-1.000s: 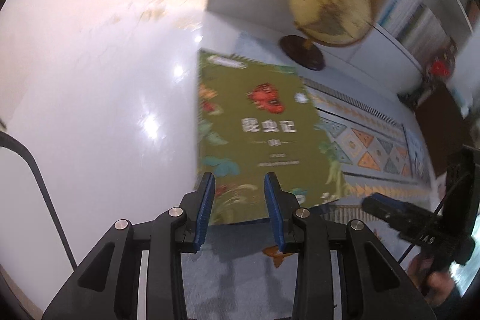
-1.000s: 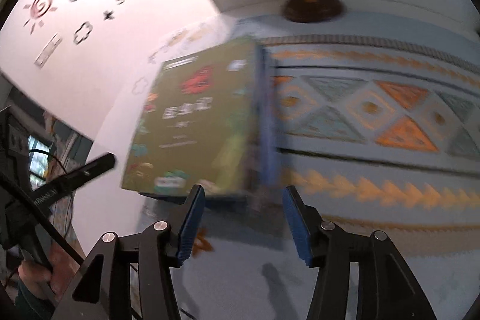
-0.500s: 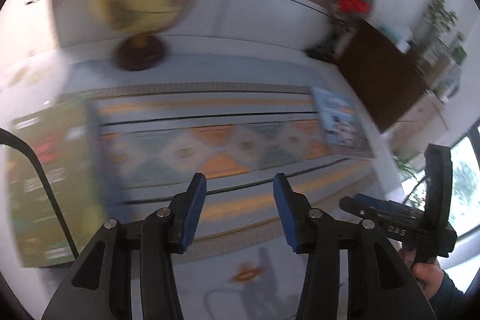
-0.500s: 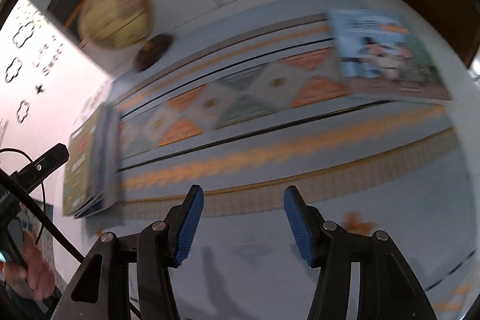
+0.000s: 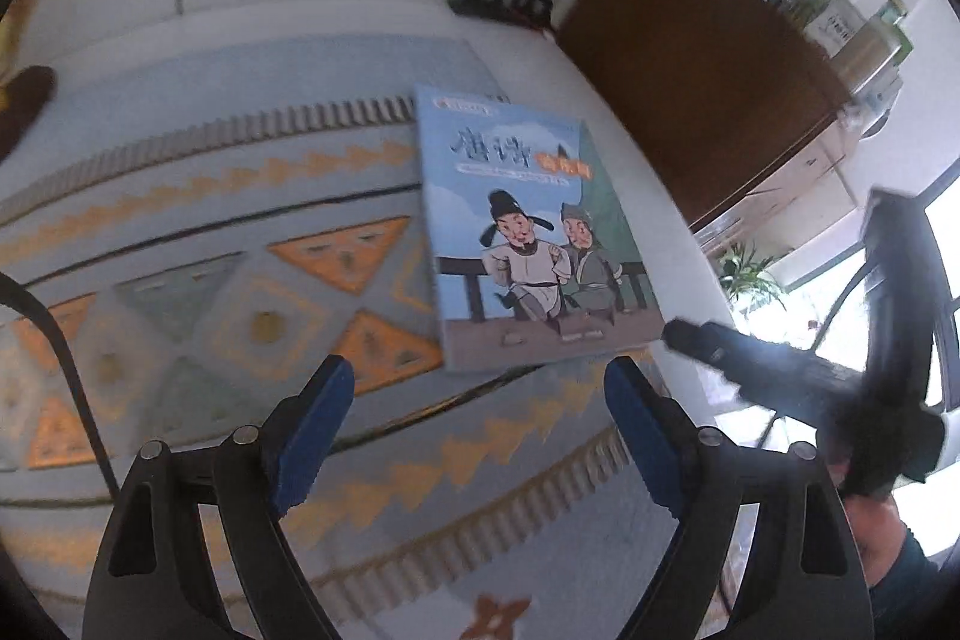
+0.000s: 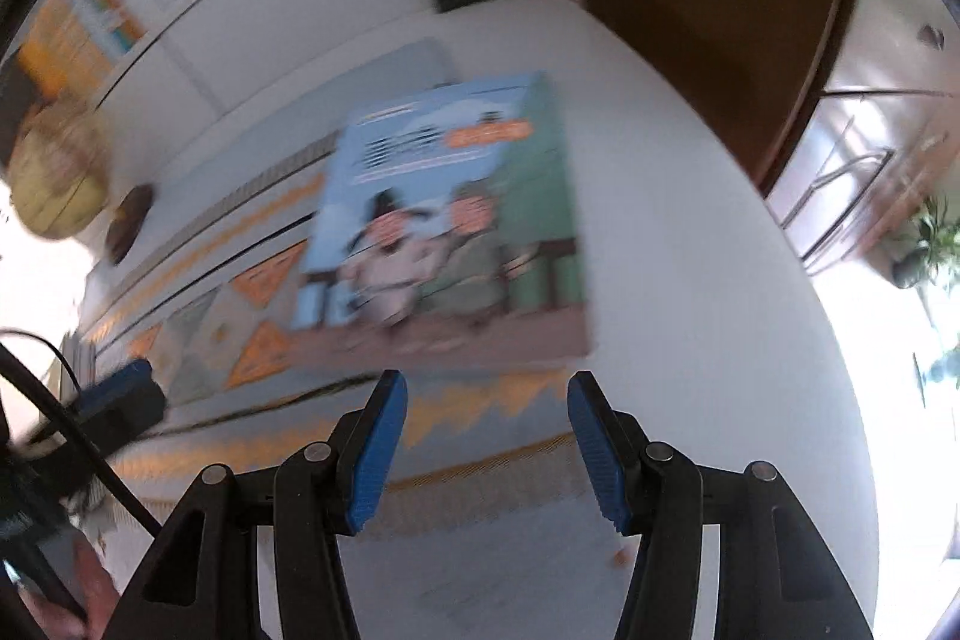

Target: Organize books

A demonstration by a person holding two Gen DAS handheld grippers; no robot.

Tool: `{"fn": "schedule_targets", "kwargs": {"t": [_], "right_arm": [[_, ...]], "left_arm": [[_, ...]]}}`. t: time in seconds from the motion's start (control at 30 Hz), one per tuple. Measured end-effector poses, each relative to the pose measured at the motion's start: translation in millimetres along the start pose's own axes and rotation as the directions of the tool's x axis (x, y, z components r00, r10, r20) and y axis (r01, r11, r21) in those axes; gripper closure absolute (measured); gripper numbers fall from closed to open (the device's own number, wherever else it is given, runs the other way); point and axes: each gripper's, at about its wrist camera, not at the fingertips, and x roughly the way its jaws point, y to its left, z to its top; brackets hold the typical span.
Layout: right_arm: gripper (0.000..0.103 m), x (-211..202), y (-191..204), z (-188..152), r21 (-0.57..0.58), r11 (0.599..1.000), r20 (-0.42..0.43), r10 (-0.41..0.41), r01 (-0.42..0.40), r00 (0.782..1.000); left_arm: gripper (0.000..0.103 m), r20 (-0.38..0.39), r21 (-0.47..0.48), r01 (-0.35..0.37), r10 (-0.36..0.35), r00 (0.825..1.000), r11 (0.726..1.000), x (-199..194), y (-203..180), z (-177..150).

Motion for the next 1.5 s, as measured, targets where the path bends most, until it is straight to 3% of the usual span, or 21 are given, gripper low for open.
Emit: {"fn": "schedule_targets", "kwargs": {"t": [0.3, 0.57, 0.7, 0.8, 0.93, 1.03, 1.17, 1.4, 1.5], "right_arm": [[0.049, 37.4, -13.1, 39.7, -0.053, 0.999, -0.036, -0.001, -0.001, 0.999], [0.048, 59.3, -4.6, 54.6, -0.101, 0.994, -0.068, 0.022, -0.029, 0.997], [0.047, 63.2, 6.6, 54.3, -0.161, 0.987, -0.061, -0.026, 0.016, 0.998], [0.046, 59.3, 18.0, 50.8, -0.211, 0.977, -0.054, -0.010, -0.002, 0.998], [0.042, 53.6, 41.0, 42.8, -0.290, 0.957, -0.031, -0.030, 0.020, 0.999], [0.034, 47.7, 58.9, 38.4, -0.324, 0.945, -0.010, 0.029, -0.031, 1.000], [0.033, 46.0, 88.2, 31.7, -0.380, 0.922, -0.012, 0.079, -0.077, 0.997], [0.033, 60.4, 121.7, 8.8, -0.422, 0.880, -0.130, 0.180, -0.219, 0.975], [0.033, 63.7, 114.2, 2.3, -0.388, 0.884, -0.177, 0.206, -0.260, 0.963]], "left_arm": [[0.020, -0.051, -0.049, 0.000, -0.003, 0.999, 0.999, 45.3, 0.5, 12.1], [0.020, -0.083, -0.083, 0.053, -0.060, 0.995, 0.995, 53.6, 9.3, 12.4], [0.020, -0.095, -0.085, 0.095, -0.103, 0.990, 0.992, 53.3, 11.6, 14.9], [0.019, -0.105, -0.097, 0.135, -0.145, 0.984, 0.986, 56.9, 10.6, 16.0], [0.019, -0.094, -0.090, 0.104, -0.112, 0.989, 0.991, 48.8, 13.5, 9.1], [0.019, -0.079, -0.099, 0.096, -0.104, 0.991, 0.991, 34.9, 20.3, 0.3], [0.019, -0.066, -0.133, 0.049, -0.058, 0.996, 0.990, 16.2, 37.4, -19.0], [0.020, -0.022, -0.274, -0.005, -0.001, 1.000, 0.962, -16.6, 82.6, -48.7], [0.024, 0.016, -0.291, -0.077, 0.086, 0.996, 0.954, -25.7, 88.9, -49.8]]}}
